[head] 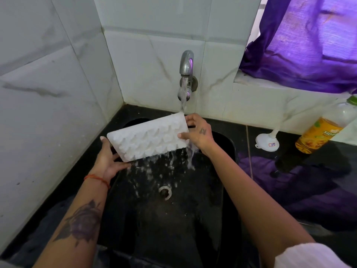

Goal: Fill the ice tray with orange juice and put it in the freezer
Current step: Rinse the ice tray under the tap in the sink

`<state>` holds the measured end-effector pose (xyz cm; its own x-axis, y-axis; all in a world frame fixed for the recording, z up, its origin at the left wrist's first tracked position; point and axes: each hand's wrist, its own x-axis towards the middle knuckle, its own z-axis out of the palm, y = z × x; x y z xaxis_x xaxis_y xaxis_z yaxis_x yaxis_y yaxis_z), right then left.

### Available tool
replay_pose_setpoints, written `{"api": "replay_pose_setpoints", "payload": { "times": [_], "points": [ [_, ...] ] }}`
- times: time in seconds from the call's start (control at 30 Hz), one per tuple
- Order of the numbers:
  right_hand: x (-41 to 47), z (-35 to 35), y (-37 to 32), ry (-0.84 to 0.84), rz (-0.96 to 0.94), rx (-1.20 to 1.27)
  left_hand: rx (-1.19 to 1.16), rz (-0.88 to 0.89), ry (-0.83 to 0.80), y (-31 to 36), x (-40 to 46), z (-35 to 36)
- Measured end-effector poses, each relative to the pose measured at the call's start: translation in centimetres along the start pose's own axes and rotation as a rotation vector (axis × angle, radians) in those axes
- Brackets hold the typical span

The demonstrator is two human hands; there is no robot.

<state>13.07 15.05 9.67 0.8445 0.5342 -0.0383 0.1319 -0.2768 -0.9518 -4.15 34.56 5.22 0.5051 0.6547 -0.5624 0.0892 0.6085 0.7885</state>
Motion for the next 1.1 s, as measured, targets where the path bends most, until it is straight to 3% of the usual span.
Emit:
{"api": "replay_pose_setpoints", "payload": {
  "times": [0.1,0.27,0.37,0.47,0.5,0.57,0.63,0.7,0.77,0.83,0.93,1.1],
  "points": [
    [-0.4,-1.2,0.9,-0.109,-0.092,-0.099,-0.278,-0.105,-0.004,-0.8,0.1,0.0],
    [-0.8,-3.5,3.1,-0.340,-0.144,-0.436,-0.329,-0.181,-0.036,-3.3,-0.4,0.5],
    [0.3,-4.6,3.2,-0.536,-0.036,-0.709,-0.310,-0.216,-0.097,-3.9,-0.5,0.9],
    [2.0,-5.9,1.8,-0.730,0.110,-0.801,-0.296,-0.183,-0.171,-4.1,0.0,0.8],
    [2.7,-6.3,1.1,-0.722,0.156,-0.765,-0.283,-0.166,-0.179,-4.2,0.2,0.7],
    [4.0,-6.4,-0.4,-0.527,0.194,-0.587,-0.234,-0.133,-0.193,-4.2,0.2,0.7],
    [5.4,-5.5,-1.7,-0.211,0.069,-0.483,-0.125,-0.089,-0.237,-4.4,-0.4,1.0],
    [7.0,-3.9,-2.8,-0.025,-0.106,-0.615,-0.025,-0.020,-0.276,-4.8,-1.4,1.5],
    [8.4,-2.2,-3.6,-0.014,-0.197,-0.756,0.013,0.026,-0.312,-5.3,-1.9,1.6],
    [9.9,-0.7,-4.0,-0.044,-0.175,-0.819,0.006,0.051,-0.332,-5.5,-1.8,1.4],
    [12.3,0.3,-3.8,0.044,-0.160,-0.807,-0.063,0.044,-0.368,-5.6,-1.2,0.7],
    [13.5,0.9,-3.9,0.016,-0.204,-0.763,-0.179,0.048,-0.443,-5.4,-0.9,0.5]
  ]
}}
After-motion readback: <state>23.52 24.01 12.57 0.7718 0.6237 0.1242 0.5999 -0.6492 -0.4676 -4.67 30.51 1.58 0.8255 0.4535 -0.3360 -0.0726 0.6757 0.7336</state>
